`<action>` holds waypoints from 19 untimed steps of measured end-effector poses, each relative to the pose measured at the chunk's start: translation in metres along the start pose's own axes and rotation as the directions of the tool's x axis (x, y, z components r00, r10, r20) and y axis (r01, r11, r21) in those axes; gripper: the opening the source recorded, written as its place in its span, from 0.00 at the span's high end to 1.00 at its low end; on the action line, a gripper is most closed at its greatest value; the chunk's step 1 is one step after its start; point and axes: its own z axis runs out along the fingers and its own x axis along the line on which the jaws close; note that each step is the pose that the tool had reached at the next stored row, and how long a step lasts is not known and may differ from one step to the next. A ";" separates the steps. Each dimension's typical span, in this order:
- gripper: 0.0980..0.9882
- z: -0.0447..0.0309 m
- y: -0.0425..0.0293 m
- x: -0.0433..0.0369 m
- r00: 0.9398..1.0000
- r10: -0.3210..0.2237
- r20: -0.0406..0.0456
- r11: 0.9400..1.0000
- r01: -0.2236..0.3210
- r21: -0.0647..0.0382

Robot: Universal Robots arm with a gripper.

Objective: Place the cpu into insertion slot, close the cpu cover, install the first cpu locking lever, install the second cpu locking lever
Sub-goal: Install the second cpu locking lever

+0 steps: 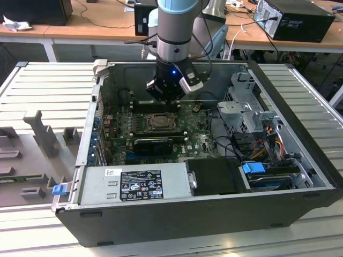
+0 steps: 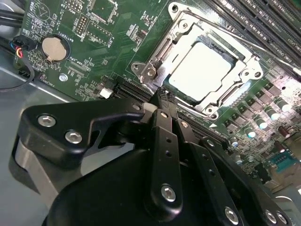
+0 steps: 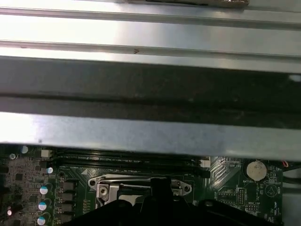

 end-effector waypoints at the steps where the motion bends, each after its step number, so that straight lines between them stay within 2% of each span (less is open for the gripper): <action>1: 0.99 -0.0002 -0.0031 0.0002 1.000 0.000 0.000 1.000 0.000 0.000; 4: 0.99 -0.0015 -0.0055 0.0003 1.000 0.000 0.000 1.000 0.000 0.000; 7: 0.99 -0.0077 -0.0051 0.0003 1.000 0.000 0.000 1.000 0.000 0.000; 9: 0.99 -0.0172 -0.0045 0.0003 1.000 0.000 0.000 1.000 0.000 0.000; 10: 0.99 -0.0268 -0.0040 0.0003 1.000 0.000 0.000 1.000 0.000 0.000; 16: 0.99 -0.0276 -0.0137 0.0009 1.000 0.000 0.000 1.000 0.000 0.000; 19: 0.99 -0.0281 -0.0218 0.0012 1.000 0.000 0.000 1.000 0.000 0.000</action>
